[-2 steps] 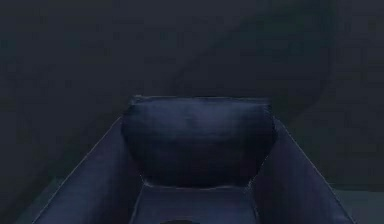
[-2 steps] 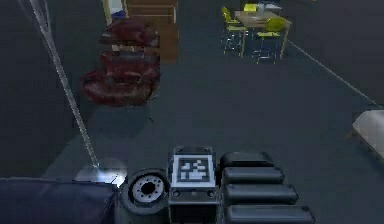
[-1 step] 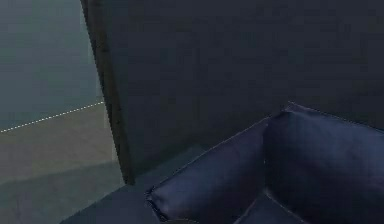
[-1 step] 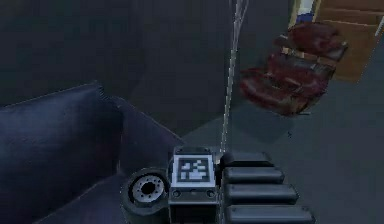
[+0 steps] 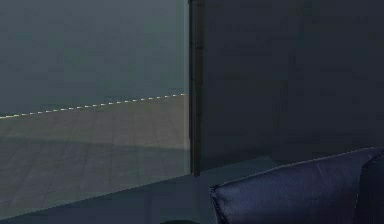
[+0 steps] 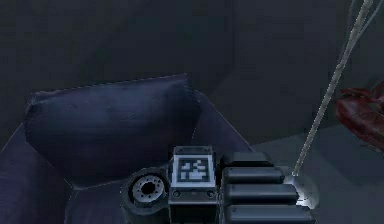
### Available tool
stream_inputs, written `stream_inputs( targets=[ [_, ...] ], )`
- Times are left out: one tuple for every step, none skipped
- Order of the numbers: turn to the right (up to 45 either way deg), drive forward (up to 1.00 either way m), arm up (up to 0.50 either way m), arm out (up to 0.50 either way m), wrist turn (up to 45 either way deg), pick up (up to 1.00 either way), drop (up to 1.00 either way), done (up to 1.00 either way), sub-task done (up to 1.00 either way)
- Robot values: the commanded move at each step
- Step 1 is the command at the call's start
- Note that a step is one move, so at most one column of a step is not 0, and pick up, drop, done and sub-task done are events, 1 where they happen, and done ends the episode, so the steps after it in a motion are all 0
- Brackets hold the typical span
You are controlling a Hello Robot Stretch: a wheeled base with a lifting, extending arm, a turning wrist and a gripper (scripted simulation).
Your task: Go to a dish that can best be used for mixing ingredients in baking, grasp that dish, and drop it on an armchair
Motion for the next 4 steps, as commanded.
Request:
stream_inputs(
  targets=[
    [0.0,0.00,0.00,0.36,0.0,0.00,0.00,0.00,0.00],
    [0.0,0.00,0.00,0.00,45.0,0.00,0.00,0.00,0.00],
    [0.0,0.00,0.00,0.00,36.0,0.00,0.00,0.00,0.00],
    [0.0,0.00,-0.26,0.00,0.0,0.00,0.00,0.00,0.00]
  ],
)
